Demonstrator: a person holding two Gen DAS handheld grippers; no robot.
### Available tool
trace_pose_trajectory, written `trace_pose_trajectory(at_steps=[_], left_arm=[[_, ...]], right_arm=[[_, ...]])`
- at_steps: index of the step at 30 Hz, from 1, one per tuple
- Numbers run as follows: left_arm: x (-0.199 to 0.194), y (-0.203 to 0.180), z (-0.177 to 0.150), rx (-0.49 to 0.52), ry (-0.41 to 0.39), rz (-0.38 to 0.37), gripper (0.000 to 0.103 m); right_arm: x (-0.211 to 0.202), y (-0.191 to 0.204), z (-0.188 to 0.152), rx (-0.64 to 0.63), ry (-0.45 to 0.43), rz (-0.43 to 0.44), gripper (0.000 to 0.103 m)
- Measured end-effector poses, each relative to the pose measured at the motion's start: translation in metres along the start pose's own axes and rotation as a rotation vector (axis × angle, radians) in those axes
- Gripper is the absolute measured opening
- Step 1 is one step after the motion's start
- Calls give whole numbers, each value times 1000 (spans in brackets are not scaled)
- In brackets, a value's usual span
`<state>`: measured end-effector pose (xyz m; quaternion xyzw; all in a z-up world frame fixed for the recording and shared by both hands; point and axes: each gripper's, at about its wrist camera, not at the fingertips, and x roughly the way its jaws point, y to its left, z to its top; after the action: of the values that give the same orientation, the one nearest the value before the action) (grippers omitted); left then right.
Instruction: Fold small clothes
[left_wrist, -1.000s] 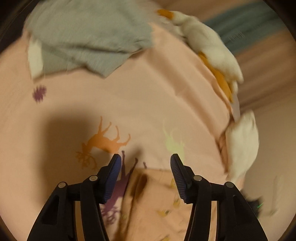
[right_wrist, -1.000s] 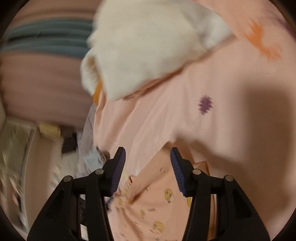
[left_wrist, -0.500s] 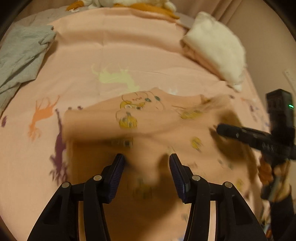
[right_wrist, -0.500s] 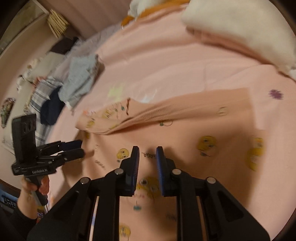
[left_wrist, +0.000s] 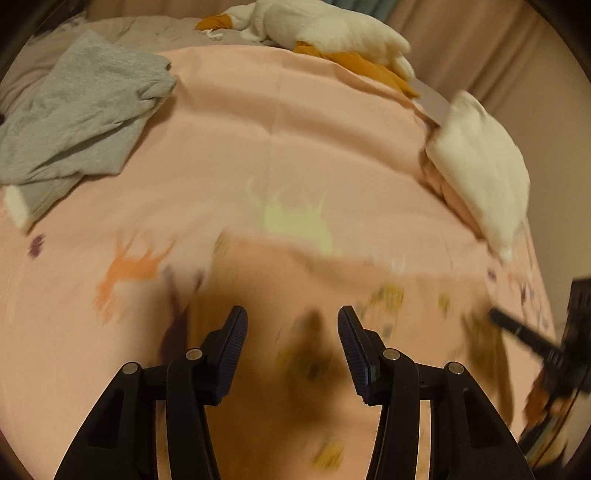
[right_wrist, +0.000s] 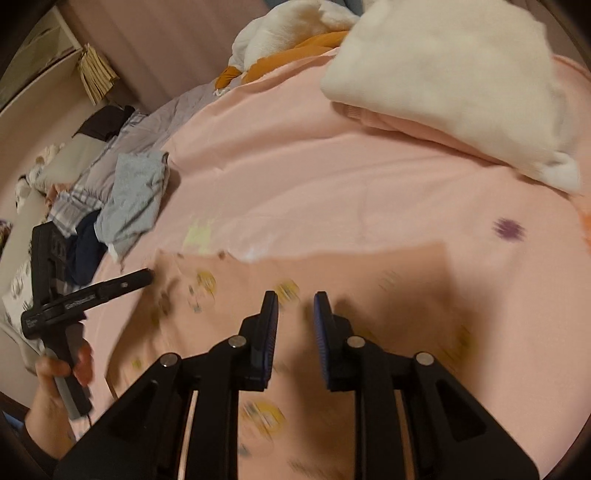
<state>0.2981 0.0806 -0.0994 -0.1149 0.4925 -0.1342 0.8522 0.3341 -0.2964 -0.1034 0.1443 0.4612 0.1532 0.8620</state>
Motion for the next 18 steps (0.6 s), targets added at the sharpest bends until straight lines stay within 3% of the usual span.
trace_pose_trajectory(at_steps=[4, 8, 13, 15, 16, 18], left_arm=[[-27, 13, -36, 35, -6, -27, 51], [-45, 18, -74, 69, -9, -21, 51], [-38, 22, -98, 47, 47, -29, 51], [-33, 22, -105, 45, 71, -10, 51], [-32, 23, -106, 39, 76, -3, 46], [-31, 22, -108, 20, 85, -19, 26]], right_arm=[[-31, -23, -29, 83, -21, 24, 37], [-55, -36, -69, 136, -8, 29, 37], [-58, -31, -105, 149, 42, 19, 37], [-53, -25, -112, 129, 57, -8, 28], [-50, -21, -113, 111, 60, -32, 9], [-47, -15, -115, 101, 61, -44, 6]])
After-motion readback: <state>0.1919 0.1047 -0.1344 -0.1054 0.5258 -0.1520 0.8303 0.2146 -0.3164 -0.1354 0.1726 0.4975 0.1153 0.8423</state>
